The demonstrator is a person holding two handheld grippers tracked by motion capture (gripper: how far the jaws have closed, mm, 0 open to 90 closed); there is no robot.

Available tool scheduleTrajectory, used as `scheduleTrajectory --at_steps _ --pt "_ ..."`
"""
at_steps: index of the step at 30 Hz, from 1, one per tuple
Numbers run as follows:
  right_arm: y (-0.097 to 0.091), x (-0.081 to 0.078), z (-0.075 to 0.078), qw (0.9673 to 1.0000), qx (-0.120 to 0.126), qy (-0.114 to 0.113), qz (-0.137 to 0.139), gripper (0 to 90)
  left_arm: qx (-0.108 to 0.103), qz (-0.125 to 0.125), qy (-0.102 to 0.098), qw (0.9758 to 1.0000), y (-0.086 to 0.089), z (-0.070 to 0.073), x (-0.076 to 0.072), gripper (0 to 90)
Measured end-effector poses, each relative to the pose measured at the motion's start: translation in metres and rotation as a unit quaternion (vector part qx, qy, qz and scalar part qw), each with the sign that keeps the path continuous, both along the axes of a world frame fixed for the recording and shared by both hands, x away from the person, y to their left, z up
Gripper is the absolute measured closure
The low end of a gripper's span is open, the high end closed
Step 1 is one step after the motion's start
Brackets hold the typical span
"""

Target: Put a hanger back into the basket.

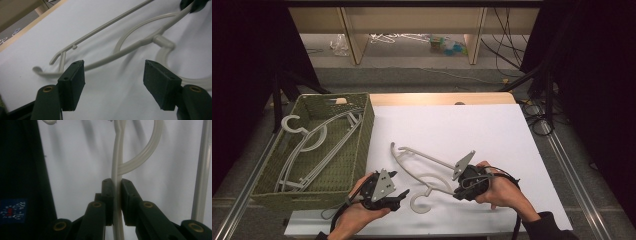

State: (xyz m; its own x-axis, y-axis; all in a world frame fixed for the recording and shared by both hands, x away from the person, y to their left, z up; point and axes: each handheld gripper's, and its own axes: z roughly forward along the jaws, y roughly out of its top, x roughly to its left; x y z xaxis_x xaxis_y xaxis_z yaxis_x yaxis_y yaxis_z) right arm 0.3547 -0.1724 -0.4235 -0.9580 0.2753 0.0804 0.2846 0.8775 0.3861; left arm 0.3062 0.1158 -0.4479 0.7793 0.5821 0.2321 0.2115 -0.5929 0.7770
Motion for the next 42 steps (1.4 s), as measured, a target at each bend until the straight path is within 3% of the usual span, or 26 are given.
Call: scheduleTrajectory --at_steps 7,8,10,17,22,25,29,31,32,34,37,38,42 --pt "-0.002 -0.008 0.009 0.9997 0.02 0.004 0.015 82.2 0.049 -0.031 -0.006 0.9983 -0.015 -0.011 0.008 36.0" --pt "-0.003 -0.009 0.009 0.9996 0.019 0.008 0.02 82.2 0.068 -0.045 -0.01 0.9966 -0.017 -0.011 0.009 36.1" --pt "-0.003 -0.01 0.01 0.9994 0.022 0.008 0.025 82.2 0.081 -0.055 -0.016 0.9951 -0.02 -0.014 0.011 36.9" --pt "-0.003 -0.012 0.011 0.9989 0.025 0.01 0.038 82.2 0.078 -0.097 -0.024 0.9919 -0.029 -0.018 0.017 43.6" --pt "-0.002 -0.014 0.011 0.9986 0.028 0.008 0.045 82.2 0.08 -0.127 -0.029 0.9882 -0.032 -0.021 0.019 53.0" --pt "-0.002 -0.013 0.012 0.9983 0.03 0.008 0.048 82.1 0.095 -0.15 -0.027 0.9838 -0.034 -0.02 0.018 61.5" --pt "-0.004 -0.013 0.013 0.9981 0.034 0.005 0.052 82.1 0.114 -0.167 -0.036 0.9786 -0.036 -0.015 0.014 65.9" --pt "-0.007 -0.011 0.014 0.9977 0.04 0.004 0.054 81.9 0.117 -0.171 -0.048 0.9771 -0.036 -0.011 0.012 67.7" --pt "-0.008 -0.011 0.014 0.9977 0.042 0.001 0.054 81.8 0.115 -0.173 -0.043 0.9773 -0.036 -0.011 0.011 68.1" --pt "-0.01 -0.009 0.015 0.9968 0.051 0.004 0.061 81.3 0.127 -0.184 -0.055 0.973 -0.036 -0.005 0.01 69.7" --pt "-0.014 -0.006 0.016 0.9968 0.056 0.0 0.057 79.9 0.129 -0.199 -0.057 0.9697 -0.036 0.003 0.006 71.8" --pt "-0.015 -0.006 0.016 0.9969 0.057 -0.004 0.054 79.3 0.124 -0.198 -0.051 0.971 -0.037 0.004 0.005 72.0" --pt "-0.016 -0.006 0.017 0.9968 0.063 -0.005 0.049 76.9 0.121 -0.198 -0.045 0.9716 -0.036 0.012 0.002 73.6"
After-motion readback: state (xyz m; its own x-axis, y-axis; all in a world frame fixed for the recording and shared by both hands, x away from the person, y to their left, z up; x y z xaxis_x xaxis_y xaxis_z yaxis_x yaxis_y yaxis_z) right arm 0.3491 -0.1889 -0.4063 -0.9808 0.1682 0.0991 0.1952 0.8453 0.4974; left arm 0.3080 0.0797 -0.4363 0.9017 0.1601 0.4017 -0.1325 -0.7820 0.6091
